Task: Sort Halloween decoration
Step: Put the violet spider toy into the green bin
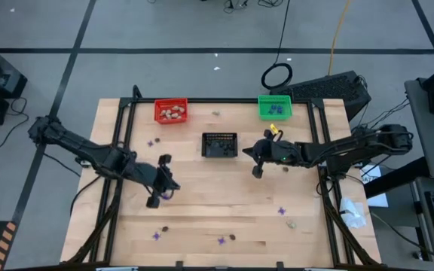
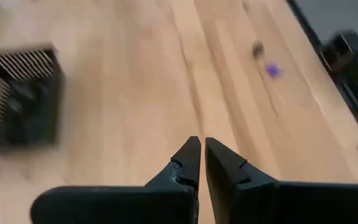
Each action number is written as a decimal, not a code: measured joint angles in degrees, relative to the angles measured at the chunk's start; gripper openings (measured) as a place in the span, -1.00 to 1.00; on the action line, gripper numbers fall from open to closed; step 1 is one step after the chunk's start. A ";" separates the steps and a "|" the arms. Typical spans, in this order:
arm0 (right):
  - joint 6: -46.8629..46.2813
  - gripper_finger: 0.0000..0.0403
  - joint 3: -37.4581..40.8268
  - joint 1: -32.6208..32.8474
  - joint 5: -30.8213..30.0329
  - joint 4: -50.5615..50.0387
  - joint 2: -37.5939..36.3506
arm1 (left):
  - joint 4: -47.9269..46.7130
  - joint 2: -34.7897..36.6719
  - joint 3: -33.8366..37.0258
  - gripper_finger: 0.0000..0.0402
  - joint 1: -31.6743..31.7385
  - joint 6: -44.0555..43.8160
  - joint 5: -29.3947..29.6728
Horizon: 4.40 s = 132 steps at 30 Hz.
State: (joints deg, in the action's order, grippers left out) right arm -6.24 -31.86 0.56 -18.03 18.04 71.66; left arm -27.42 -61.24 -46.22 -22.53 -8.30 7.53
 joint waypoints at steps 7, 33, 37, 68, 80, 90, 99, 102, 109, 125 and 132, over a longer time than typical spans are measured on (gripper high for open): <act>-0.13 -1.00 0.00 0.19 0.03 -1.53 0.00 | -8.76 -8.44 -2.14 -0.90 -6.25 -13.95 3.26; -0.15 -1.00 0.00 1.88 0.10 -1.67 0.02 | -18.10 -32.93 -2.41 0.00 -11.30 -30.05 5.33; -0.55 -1.00 0.00 1.88 0.10 -1.68 0.02 | -18.02 -34.18 -2.40 -0.11 -11.30 -30.09 5.22; 2.14 -1.00 0.00 2.27 1.78 -3.91 -1.01 | -7.87 -29.90 -4.87 -0.98 -7.85 -22.94 2.23; 6.08 -1.00 0.00 4.81 -6.42 -12.12 -16.96 | 25.27 -29.69 -5.11 -0.99 13.64 -5.24 -0.68; 8.66 -1.00 0.00 4.81 -12.31 -13.72 -27.13 | 40.37 -36.62 -12.65 -1.00 24.01 1.14 -2.19; 8.82 -1.00 0.00 4.79 -13.77 -14.18 -28.96 | 50.73 -50.44 -26.25 -1.00 29.79 2.63 0.20; 8.90 -1.00 0.00 4.81 -13.76 -14.13 -29.10 | 51.49 -55.30 -31.26 -1.00 31.54 1.30 0.31; 8.90 -1.00 0.00 4.79 -13.77 -14.41 -29.20 | 49.31 -64.71 -44.80 -1.00 34.66 1.12 1.37; 3.39 -1.00 0.00 4.77 -23.64 -15.22 -29.20 | 38.92 -77.00 -62.90 -1.00 41.02 -1.92 -0.74; 2.80 -1.00 0.00 4.70 -24.18 -15.95 -29.46 | 34.37 -82.05 -71.35 -1.00 42.95 -3.41 -3.51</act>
State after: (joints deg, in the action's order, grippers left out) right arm -3.44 -31.86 5.26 -42.22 2.09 42.19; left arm 6.95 -143.30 -117.57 20.42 -11.70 4.02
